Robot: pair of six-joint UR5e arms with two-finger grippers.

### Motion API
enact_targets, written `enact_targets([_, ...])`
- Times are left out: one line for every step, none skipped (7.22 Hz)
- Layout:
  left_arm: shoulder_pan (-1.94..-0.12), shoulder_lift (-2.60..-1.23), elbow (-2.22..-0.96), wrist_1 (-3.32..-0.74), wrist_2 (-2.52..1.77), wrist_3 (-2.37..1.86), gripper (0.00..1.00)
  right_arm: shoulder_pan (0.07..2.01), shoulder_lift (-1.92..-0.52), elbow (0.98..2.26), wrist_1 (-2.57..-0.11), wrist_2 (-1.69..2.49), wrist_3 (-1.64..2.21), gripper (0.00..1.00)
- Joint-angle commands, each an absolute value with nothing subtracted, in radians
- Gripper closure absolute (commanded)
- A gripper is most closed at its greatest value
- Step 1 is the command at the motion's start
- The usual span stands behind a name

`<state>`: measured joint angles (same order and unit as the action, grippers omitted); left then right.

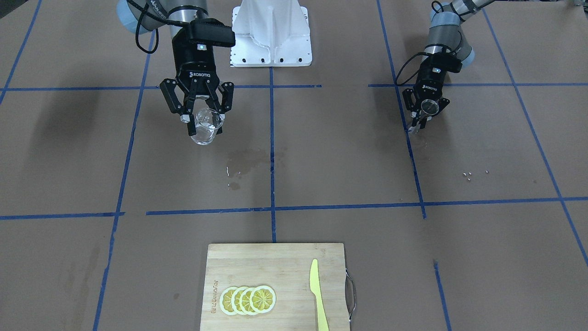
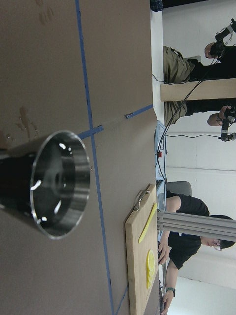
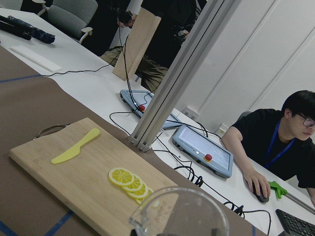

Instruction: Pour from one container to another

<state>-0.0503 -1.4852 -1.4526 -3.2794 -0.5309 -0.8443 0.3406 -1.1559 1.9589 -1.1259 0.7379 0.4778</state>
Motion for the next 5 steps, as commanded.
enact_targets([-0.051,-1.483,-1.463,-3.281,-0.534,-0.801,0.62,0.341,-1.157,1.959,-1.126,0.738,0.479,1.0])
enact_targets([-0.052,-1.483,-1.465,-3.287,-0.534,-0.769,0.41,0.341,-1.155,1.959,-1.126,0.738,0.477,1.0])
enact_targets([-0.052,-1.483,-1.465,-3.287,-0.534,-0.769,0.23,0.341,-1.155,1.959,-1.126,0.738,0.479,1.0])
enact_targets([-0.052,-1.483,-1.465,-3.289,-0.534,-0.769,0.15,0.341,-1.157,1.959,-1.126,0.738,0.479,1.0])
enact_targets([-0.052,-1.482,-1.465,-3.293,-0.534,-0.769,0.0,0.342,-1.155,1.96,-1.126,0.738,0.479,1.0])
